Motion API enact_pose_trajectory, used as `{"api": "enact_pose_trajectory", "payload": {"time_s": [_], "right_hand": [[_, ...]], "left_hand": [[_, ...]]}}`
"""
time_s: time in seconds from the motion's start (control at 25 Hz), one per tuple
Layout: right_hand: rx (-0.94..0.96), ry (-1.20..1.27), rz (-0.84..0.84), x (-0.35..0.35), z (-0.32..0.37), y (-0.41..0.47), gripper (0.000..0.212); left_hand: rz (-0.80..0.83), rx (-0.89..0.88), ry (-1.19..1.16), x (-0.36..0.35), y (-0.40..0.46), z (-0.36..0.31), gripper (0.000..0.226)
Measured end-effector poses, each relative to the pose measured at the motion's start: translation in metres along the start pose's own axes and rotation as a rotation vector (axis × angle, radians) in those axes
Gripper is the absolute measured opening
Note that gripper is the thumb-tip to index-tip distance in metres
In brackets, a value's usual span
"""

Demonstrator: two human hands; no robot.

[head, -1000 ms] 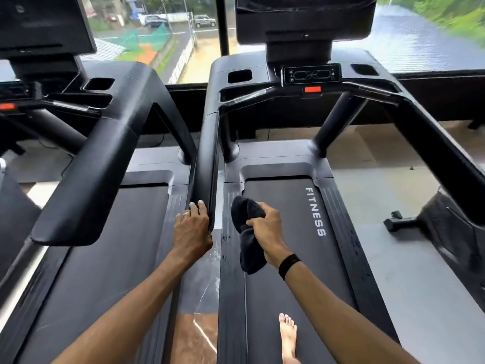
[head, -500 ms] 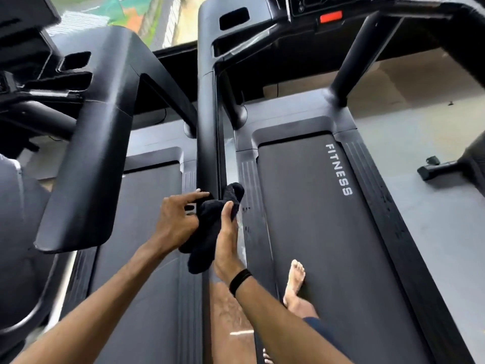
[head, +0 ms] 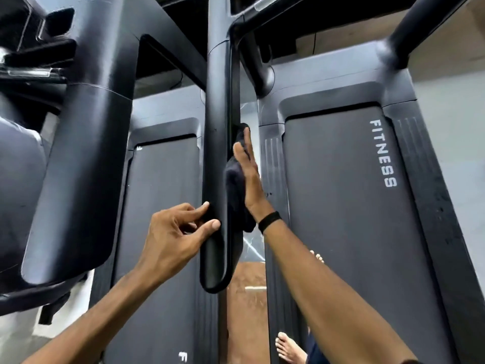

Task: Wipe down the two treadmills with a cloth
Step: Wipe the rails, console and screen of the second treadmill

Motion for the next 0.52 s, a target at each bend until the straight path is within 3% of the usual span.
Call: {"api": "enact_pose_trajectory", "payload": {"time_s": [0.08, 0.16, 0.24, 0.28, 0.4, 0.52], "right_hand": [[-0.256, 0.179, -0.118, 0.008, -0.031, 0.01, 0.055], [-0.392, 0.113, -0.206, 0.014, -0.042, -0.018, 0.061], [-0.297, -0.125, -0.236, 0.011, -0.019, -0.05, 0.036], [-0.208, -0.231, -0.231, 0.007, 0.0, -0.053, 0.027], [0.053, -0.308, -0.2, -0.003, 0.037, 0.008, 0.043], [0.001, -0.267, -0.188, 0.001, 0.007, 0.116, 0.049]], "left_hand": [[0.039, -0.043, 0.072, 0.009, 0.015, -0.007, 0.065], [0.159, -0.012, 0.278, 0.017, 0.048, -0.012, 0.112], [0.305, -0.03, 0.565, 0.015, 0.082, -0.021, 0.161], [0.368, -0.117, 0.7, 0.009, 0.098, -0.028, 0.172], [0.527, -0.235, 0.881, -0.008, 0.12, -0.046, 0.179], [0.546, -0.208, 0.896, -0.01, 0.119, -0.048, 0.177]]}}
Point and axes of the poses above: each hand's wrist, its own y-axis towards the middle knuckle, its own x-axis out of the back of the hand, z = x × y, the point moved 4 cm from there along y, towards the middle knuckle, and after that the axes turned 12 degrees about x, right-handed, at the moved point
